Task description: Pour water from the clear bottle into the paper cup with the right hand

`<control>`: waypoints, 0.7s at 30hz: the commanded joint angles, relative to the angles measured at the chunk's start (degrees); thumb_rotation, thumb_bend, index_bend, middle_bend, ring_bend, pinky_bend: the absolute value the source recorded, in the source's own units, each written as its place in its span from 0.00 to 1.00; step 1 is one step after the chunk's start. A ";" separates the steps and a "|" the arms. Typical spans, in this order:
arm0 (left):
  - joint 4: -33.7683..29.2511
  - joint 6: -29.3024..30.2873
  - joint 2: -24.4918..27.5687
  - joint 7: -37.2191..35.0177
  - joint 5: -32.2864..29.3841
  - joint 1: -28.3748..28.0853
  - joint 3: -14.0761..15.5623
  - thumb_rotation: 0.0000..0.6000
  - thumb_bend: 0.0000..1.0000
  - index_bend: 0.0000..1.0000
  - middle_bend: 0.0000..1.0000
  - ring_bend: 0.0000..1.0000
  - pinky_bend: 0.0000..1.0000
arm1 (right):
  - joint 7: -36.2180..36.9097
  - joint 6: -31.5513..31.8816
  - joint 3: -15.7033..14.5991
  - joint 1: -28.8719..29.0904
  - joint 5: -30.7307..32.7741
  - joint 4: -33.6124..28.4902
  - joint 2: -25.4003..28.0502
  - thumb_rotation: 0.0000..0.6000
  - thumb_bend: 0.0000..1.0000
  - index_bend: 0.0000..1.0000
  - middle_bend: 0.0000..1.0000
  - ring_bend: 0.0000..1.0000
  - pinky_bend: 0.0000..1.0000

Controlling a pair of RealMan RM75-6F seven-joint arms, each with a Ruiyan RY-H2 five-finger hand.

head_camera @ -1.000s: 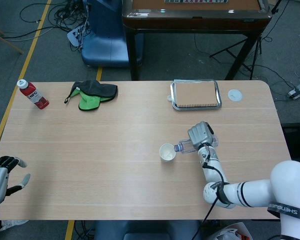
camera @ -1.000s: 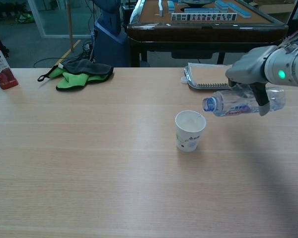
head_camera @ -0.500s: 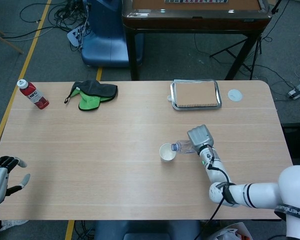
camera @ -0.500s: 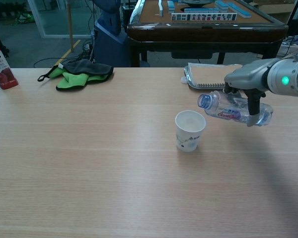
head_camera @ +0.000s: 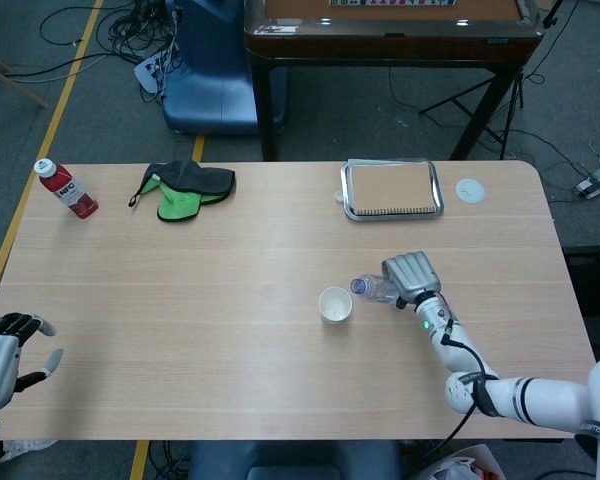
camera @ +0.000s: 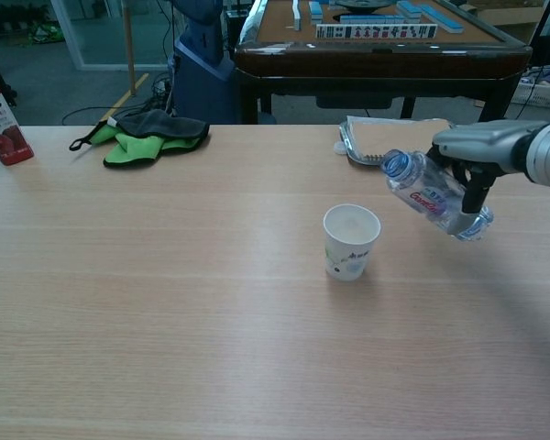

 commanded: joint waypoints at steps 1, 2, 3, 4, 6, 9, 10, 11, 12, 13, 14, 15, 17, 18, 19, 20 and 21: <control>0.08 -0.11 -0.08 0.16 0.02 -0.05 0.05 1.00 0.24 0.50 0.45 0.33 0.60 | 10.05 -1.09 0.81 -4.97 -10.04 4.27 -0.82 1.00 0.03 0.62 0.58 0.52 0.57; 0.10 -0.15 -0.11 0.21 0.02 -0.07 0.06 1.00 0.24 0.50 0.45 0.33 0.60 | 11.62 -0.97 0.86 -5.59 -11.67 4.91 -1.03 1.00 0.03 0.62 0.58 0.52 0.57; 0.19 -0.15 -0.16 0.39 0.02 -0.08 0.06 1.00 0.24 0.50 0.45 0.33 0.60 | 13.57 -0.79 0.89 -6.35 -13.73 5.78 -1.34 1.00 0.03 0.62 0.58 0.52 0.57; 0.30 -0.11 -0.22 0.60 0.01 -0.09 0.04 1.00 0.24 0.50 0.45 0.33 0.60 | 14.98 -0.55 0.92 -6.91 -15.25 6.42 -1.60 1.00 0.03 0.62 0.58 0.52 0.57; 0.34 -0.13 -0.32 0.68 -0.05 -0.09 0.03 1.00 0.24 0.50 0.45 0.33 0.60 | 18.29 0.22 1.00 -8.19 -18.65 7.94 -2.32 1.00 0.03 0.62 0.58 0.52 0.57; 0.44 -0.07 -0.38 0.71 -0.03 -0.09 0.01 1.00 0.24 0.50 0.45 0.33 0.60 | 23.18 1.37 1.14 -9.86 -22.82 10.07 -3.49 1.00 0.03 0.62 0.58 0.52 0.57; 0.48 -0.04 -0.39 0.76 -0.01 -0.10 0.00 1.00 0.24 0.50 0.45 0.33 0.60 | 24.80 1.74 1.11 -10.39 -24.18 10.89 -3.93 1.00 0.03 0.62 0.58 0.52 0.57; 0.48 -0.05 -0.41 0.77 0.00 -0.10 0.00 1.00 0.24 0.50 0.45 0.33 0.60 | 26.81 2.20 1.03 -11.01 -25.92 12.01 -4.46 1.00 0.03 0.62 0.58 0.52 0.57; 0.47 -0.04 -0.41 0.77 -0.01 -0.11 -0.01 1.00 0.24 0.50 0.45 0.33 0.60 | 28.75 2.68 0.95 -11.61 -27.55 13.21 -5.08 1.00 0.03 0.62 0.58 0.52 0.57; 0.47 -0.04 -0.41 0.77 0.00 -0.11 -0.01 1.00 0.24 0.50 0.45 0.33 0.60 | 30.15 3.01 0.86 -12.02 -28.71 14.13 -5.55 1.00 0.03 0.62 0.58 0.52 0.57; 0.45 -0.03 -0.41 0.80 0.01 -0.11 0.01 1.00 0.24 0.50 0.45 0.33 0.60 | 31.53 3.35 0.78 -12.43 -29.80 15.06 -6.06 1.00 0.03 0.62 0.58 0.52 0.57; 0.47 0.00 -0.42 0.83 0.05 -0.11 0.00 1.00 0.24 0.50 0.45 0.33 0.60 | 33.37 3.88 0.74 -12.93 -31.17 16.30 -6.75 1.00 0.03 0.62 0.58 0.52 0.57; 0.46 -0.02 -0.42 0.87 0.07 -0.11 0.03 1.00 0.24 0.50 0.45 0.33 0.60 | 36.24 4.67 0.75 -13.69 -32.96 18.23 -7.88 1.00 0.03 0.62 0.58 0.52 0.57; 0.48 -0.03 -0.42 0.91 0.07 -0.12 0.04 1.00 0.24 0.50 0.45 0.33 0.60 | 37.67 5.06 0.75 -14.05 -33.78 19.26 -8.47 1.00 0.03 0.62 0.58 0.52 0.57; 0.50 -0.06 -0.43 0.92 0.06 -0.12 0.05 1.00 0.24 0.50 0.45 0.33 0.60 | 39.03 5.43 0.73 -14.40 -34.56 20.33 -9.06 1.00 0.03 0.62 0.58 0.52 0.57; 0.50 -0.11 -0.45 0.88 0.01 -0.12 0.06 1.00 0.24 0.50 0.45 0.33 0.60 | 40.73 5.81 0.64 -14.82 -35.57 21.76 -9.81 1.00 0.02 0.62 0.58 0.52 0.57; 0.51 -0.13 -0.44 0.89 -0.01 -0.13 0.06 1.00 0.24 0.50 0.45 0.33 0.60 | 41.95 6.11 0.60 -15.12 -36.26 22.83 -10.39 1.00 0.02 0.62 0.58 0.52 0.57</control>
